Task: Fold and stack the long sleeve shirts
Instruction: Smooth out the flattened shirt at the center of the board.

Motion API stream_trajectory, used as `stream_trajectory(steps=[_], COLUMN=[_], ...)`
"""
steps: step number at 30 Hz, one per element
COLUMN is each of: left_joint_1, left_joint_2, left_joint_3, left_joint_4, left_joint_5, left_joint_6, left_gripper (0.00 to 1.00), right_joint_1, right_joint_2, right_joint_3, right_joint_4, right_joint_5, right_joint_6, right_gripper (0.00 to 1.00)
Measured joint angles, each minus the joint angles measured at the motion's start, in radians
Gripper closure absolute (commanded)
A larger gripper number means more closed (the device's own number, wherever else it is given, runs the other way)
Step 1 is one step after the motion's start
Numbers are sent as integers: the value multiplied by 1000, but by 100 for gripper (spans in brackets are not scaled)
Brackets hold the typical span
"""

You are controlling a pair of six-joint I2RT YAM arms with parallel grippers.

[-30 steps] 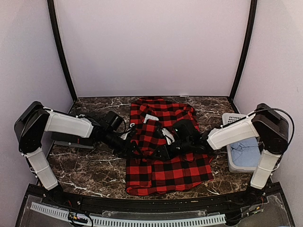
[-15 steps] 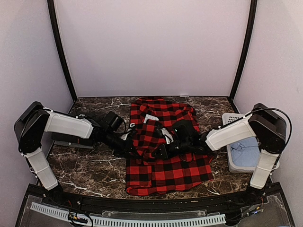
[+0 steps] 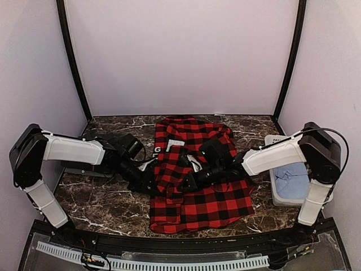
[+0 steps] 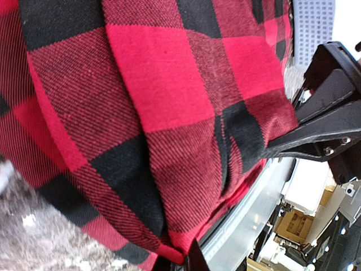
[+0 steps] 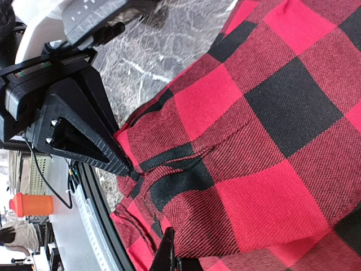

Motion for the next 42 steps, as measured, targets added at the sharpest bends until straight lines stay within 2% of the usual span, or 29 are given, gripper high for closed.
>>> stream_trajectory(steps=[24, 25, 26, 27, 29, 30, 31, 35, 42], left_joint_1=[-29, -29, -29, -29, -29, -29, -29, -28, 55], left_joint_2=[-18, -15, -12, -10, -5, -4, -4, -5, -56], left_joint_3=[-18, -17, -16, -16, -16, -16, -16, -16, -9], left_joint_4=[-111, -115, -118, -122, -133, -139, -144, -157, -147], left_joint_5=[92, 92, 90, 88, 74, 64, 55, 11, -105], left_joint_6=[8, 11, 13, 16, 22, 23, 21, 16, 3], left_gripper=[100, 96, 88, 85, 71, 64, 63, 58, 61], right_joint_1=[26, 26, 26, 26, 27, 27, 27, 28, 24], right_joint_2=[30, 32, 35, 37, 41, 42, 42, 33, -58], right_joint_3=[42, 49, 54, 56, 59, 59, 59, 58, 58], right_joint_4=[-144, -154, -162, -166, -180, -192, -205, -259, -322], right_joint_5=[-76, -78, -80, -81, -78, -74, -67, -13, 139], right_joint_6=[46, 45, 46, 46, 41, 39, 35, 8, -23], right_gripper=[100, 99, 95, 89, 69, 62, 59, 59, 62])
